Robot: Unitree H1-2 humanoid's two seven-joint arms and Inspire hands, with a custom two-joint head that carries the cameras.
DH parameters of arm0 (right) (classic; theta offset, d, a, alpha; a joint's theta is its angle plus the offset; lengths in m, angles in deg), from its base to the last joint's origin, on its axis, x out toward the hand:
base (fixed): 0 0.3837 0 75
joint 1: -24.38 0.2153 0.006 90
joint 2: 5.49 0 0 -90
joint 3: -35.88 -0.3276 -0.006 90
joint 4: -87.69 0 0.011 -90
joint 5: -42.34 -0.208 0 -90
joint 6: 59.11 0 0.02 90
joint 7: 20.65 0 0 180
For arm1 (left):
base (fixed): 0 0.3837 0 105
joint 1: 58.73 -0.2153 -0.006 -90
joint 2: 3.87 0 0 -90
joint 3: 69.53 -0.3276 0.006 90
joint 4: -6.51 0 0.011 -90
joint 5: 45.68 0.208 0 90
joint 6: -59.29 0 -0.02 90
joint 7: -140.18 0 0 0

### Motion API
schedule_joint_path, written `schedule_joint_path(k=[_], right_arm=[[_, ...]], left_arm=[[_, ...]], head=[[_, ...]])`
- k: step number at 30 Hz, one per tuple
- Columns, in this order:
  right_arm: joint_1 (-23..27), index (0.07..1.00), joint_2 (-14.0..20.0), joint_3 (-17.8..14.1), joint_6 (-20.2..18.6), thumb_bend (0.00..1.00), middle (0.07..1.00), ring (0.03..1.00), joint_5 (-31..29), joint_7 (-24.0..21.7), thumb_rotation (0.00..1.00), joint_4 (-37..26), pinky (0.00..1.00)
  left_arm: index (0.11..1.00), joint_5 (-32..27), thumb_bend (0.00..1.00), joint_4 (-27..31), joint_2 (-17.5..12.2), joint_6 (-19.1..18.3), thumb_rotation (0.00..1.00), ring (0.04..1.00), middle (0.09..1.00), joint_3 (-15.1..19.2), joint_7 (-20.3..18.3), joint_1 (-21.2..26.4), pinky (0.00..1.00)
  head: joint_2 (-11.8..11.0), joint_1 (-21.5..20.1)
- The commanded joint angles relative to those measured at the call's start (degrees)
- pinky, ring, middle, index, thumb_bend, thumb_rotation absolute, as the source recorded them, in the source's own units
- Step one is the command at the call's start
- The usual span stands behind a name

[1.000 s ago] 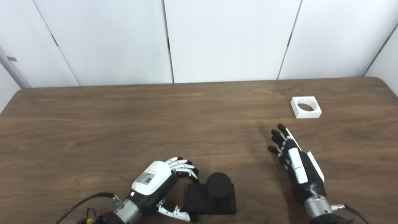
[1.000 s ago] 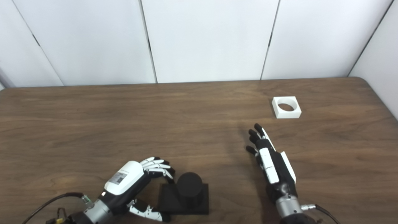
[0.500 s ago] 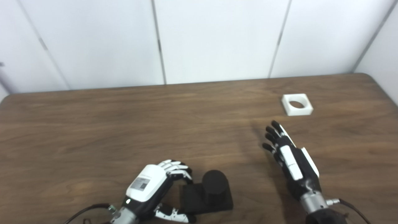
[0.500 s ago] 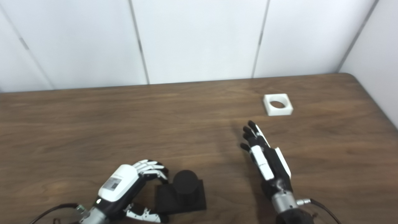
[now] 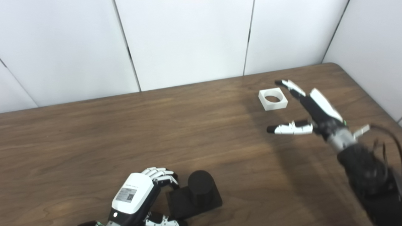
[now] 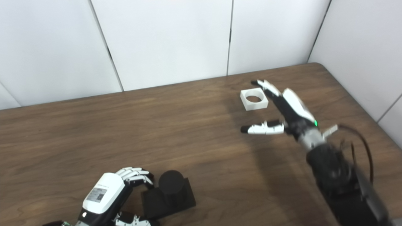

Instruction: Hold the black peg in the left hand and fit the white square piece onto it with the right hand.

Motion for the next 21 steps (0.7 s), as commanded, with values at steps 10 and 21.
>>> schedule_joint_path(k=[10, 21], right_arm=[[16.9, 0.913, 11.8, 8.4, 2.7, 0.87, 1.0, 1.0, 14.8, -8.6, 0.22, 17.5, 0.98], [32.9, 0.916, 9.3, 19.9, 3.2, 0.9, 1.0, 1.0, 26.0, -13.2, 0.26, 35.1, 1.0]], left_arm=[[0.488, 7.8, 0.52, -3.5, 0.2, -2.3, 0.05, 0.813, 0.766, -3.4, -2.3, -0.8, 0.83], [0.489, 7.6, 0.52, -3.5, -0.6, -1.6, 0.05, 0.807, 0.763, -3.2, -1.2, -0.9, 0.83]], head=[[-1.1, -0.8], [-2.2, -2.1]])
